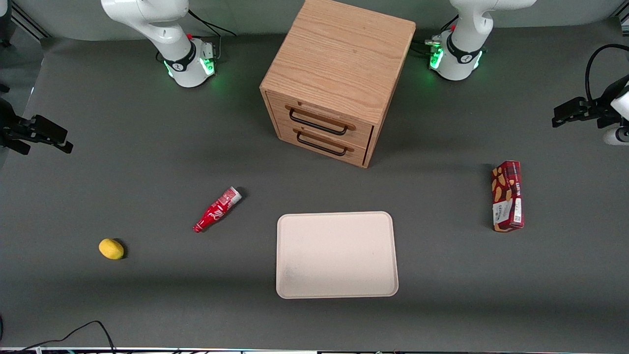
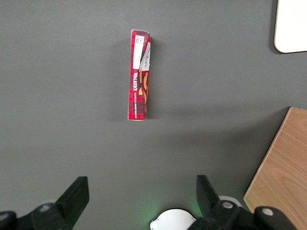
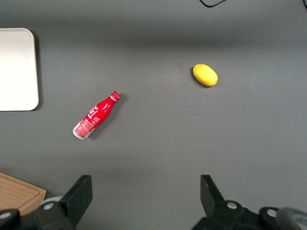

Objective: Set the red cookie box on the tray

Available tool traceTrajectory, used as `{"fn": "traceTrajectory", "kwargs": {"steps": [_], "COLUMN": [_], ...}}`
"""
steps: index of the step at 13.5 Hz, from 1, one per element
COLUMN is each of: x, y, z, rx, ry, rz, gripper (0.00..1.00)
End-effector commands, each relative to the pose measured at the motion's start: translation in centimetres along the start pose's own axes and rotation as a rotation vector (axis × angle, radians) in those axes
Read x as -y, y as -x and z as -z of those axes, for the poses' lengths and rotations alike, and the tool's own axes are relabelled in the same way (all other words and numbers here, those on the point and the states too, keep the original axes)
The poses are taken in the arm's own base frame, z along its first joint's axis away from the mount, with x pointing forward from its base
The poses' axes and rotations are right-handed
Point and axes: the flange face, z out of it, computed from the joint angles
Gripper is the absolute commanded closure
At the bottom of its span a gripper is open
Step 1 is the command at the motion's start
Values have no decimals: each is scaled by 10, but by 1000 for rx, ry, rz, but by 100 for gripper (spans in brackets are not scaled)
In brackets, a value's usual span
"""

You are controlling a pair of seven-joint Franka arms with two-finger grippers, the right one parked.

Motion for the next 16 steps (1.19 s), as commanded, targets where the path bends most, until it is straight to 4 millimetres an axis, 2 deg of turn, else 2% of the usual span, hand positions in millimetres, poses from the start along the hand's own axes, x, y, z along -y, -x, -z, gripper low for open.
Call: {"fn": "traceTrajectory", "kwargs": {"steps": [1,5,8,9,11,13,16], "x": [-1,0,13,18,42,49,49], "y": [6,0,-24,-41,-58,-72,-99], "z": [9,5,-9,-20,-41,-58,-107], "rx": [-5,-3,9,0,-9,-10,28], "ry": [-5,-16,-22,-28,-14,-18,-22], "rz": [-3,-11,7,-26,-71,-56,-71], "gripper": [0,0,0,0,0,0,0]}}
